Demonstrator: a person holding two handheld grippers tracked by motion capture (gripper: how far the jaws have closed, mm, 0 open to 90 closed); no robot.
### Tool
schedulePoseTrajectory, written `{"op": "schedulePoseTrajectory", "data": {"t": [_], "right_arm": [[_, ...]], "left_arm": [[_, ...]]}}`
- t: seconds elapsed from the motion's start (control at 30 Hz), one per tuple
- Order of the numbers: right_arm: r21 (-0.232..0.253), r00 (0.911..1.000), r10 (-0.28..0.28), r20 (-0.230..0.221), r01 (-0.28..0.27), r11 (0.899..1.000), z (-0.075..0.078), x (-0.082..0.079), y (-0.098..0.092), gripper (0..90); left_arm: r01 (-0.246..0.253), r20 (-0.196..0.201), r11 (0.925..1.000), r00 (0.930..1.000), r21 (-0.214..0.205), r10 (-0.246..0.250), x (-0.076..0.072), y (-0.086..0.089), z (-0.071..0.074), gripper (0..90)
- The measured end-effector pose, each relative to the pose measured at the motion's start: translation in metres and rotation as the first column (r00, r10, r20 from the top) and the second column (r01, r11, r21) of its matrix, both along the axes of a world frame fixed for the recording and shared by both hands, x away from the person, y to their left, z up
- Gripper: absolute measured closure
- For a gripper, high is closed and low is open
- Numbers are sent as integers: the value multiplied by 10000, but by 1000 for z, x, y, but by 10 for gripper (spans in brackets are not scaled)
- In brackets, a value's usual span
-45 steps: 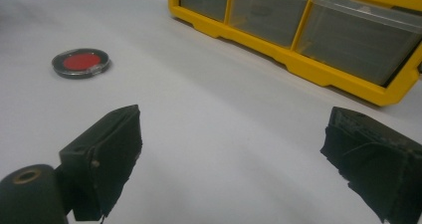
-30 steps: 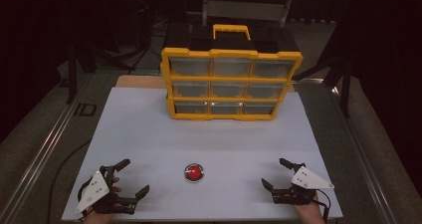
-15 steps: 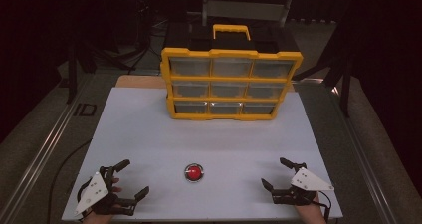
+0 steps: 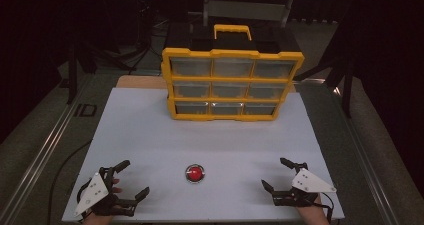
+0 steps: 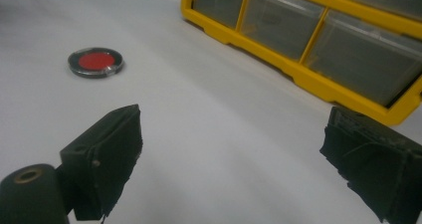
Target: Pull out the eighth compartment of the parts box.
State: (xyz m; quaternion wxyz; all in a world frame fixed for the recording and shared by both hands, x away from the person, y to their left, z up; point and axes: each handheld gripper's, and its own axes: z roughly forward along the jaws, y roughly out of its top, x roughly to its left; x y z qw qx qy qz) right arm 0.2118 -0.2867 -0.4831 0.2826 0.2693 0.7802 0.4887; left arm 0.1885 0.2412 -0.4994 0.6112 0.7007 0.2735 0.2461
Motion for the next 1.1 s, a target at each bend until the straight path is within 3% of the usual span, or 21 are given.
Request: {"op": "schedulePoseTrajectory", "data": {"t": [0.37, 0.7, 1.1], "right_arm": [[-653, 9961, 114, 878, -57, 9978, 25, 1, 4, 85], [-656, 9915, 328, 1262, -246, 9975, 52, 13, 9, 85], [-1233, 9773, 764, 1974, -526, 9910, 80, 32, 26, 85]], "left_arm": [[-42, 32, 10000, 10000, -39, 42, 0, 0, 1, 2], [-34, 29, 10000, 10000, -69, 34, -1, 1, 1, 2], [-55, 43, 9999, 10000, -86, 56, -1, 2, 2, 2]]}}
